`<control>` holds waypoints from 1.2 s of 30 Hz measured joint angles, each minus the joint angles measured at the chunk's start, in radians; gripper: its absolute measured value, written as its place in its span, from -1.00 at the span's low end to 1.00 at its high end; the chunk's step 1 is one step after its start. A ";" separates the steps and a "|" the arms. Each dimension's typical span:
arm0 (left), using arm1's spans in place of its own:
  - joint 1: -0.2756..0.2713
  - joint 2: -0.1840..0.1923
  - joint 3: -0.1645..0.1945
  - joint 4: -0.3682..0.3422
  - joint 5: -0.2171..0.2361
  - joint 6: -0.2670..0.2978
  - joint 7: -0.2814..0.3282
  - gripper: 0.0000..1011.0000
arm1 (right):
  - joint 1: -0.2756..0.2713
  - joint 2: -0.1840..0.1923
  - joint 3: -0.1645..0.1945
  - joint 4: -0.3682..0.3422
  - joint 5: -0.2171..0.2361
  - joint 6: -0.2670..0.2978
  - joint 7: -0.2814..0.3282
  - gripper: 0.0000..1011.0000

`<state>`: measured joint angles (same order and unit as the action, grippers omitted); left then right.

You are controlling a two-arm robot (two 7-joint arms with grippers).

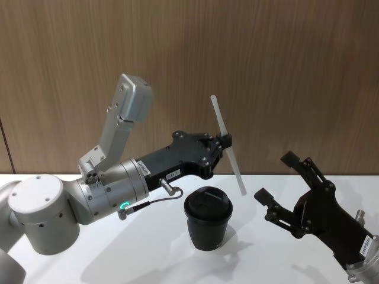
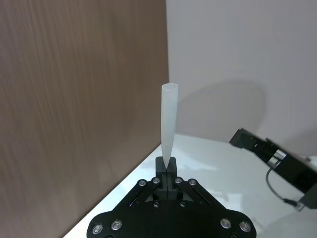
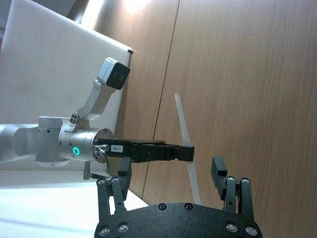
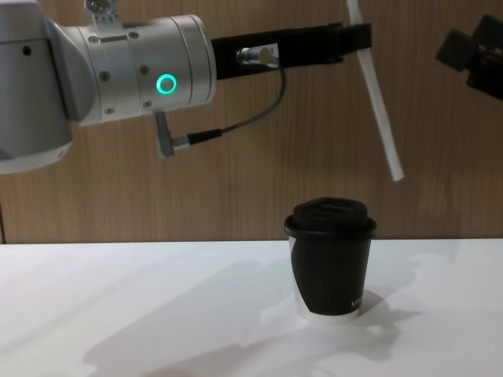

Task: Pick up the straw with one hand, pass it to the other hand, and insert it into the cup.

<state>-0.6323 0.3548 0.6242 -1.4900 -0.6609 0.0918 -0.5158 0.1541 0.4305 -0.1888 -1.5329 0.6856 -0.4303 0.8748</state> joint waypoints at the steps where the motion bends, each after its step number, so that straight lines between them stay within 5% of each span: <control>1: 0.000 0.003 0.001 -0.004 0.007 0.004 0.007 -1.00 | 0.000 0.000 0.000 0.000 0.000 0.000 0.000 0.98; 36: 0.002 0.127 -0.022 -0.185 0.092 0.184 0.053 -1.00 | 0.000 0.000 0.000 0.000 0.000 0.000 0.000 0.98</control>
<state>-0.6300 0.4822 0.6023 -1.6754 -0.5694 0.2760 -0.4633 0.1542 0.4305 -0.1888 -1.5329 0.6855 -0.4303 0.8747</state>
